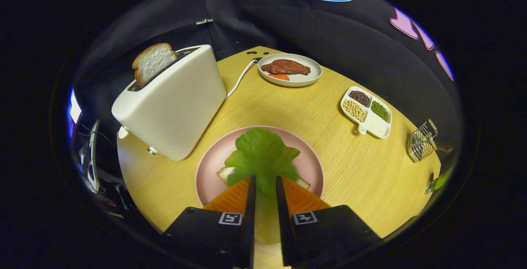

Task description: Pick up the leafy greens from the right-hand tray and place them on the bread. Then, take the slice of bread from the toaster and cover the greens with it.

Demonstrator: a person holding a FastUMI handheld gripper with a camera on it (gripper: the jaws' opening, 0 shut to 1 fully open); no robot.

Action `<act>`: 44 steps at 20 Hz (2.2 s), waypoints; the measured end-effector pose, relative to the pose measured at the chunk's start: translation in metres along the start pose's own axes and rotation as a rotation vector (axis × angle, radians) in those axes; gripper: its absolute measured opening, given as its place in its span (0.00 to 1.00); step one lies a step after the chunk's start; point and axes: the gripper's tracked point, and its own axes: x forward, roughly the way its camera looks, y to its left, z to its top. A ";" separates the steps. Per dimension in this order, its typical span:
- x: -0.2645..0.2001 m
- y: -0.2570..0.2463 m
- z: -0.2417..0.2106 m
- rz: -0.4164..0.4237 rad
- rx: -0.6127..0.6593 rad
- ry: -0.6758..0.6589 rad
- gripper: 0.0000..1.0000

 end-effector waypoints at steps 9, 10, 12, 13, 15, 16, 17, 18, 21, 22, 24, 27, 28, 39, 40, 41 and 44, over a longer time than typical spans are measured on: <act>-0.046 0.027 0.059 -0.036 0.050 -0.152 0.57; -0.058 0.036 0.076 -0.029 0.056 -0.188 0.57; -0.079 0.060 0.114 0.002 0.068 -0.262 0.56; -0.087 0.074 0.132 0.024 0.069 -0.286 0.56; -0.100 0.103 0.165 0.064 0.056 -0.326 0.57; -0.103 0.118 0.180 0.082 0.043 -0.343 0.60; -0.104 0.131 0.193 0.095 0.032 -0.354 0.60; -0.101 0.145 0.204 0.106 0.022 -0.357 0.60; -0.086 0.181 0.227 0.136 0.006 -0.349 0.61; -0.078 0.192 0.232 0.138 0.004 -0.342 0.60; -0.061 0.209 0.235 0.140 0.002 -0.311 0.61; -0.034 0.218 0.232 0.095 -0.011 -0.261 0.61; -0.026 0.219 0.230 0.077 -0.016 -0.243 0.61; 0.028 0.208 0.211 -0.039 0.029 -0.095 0.31; 0.030 0.214 0.213 -0.013 0.049 -0.104 0.25; 0.027 0.213 0.215 -0.014 0.048 -0.109 0.19; 0.021 0.215 0.215 0.004 0.015 -0.127 0.14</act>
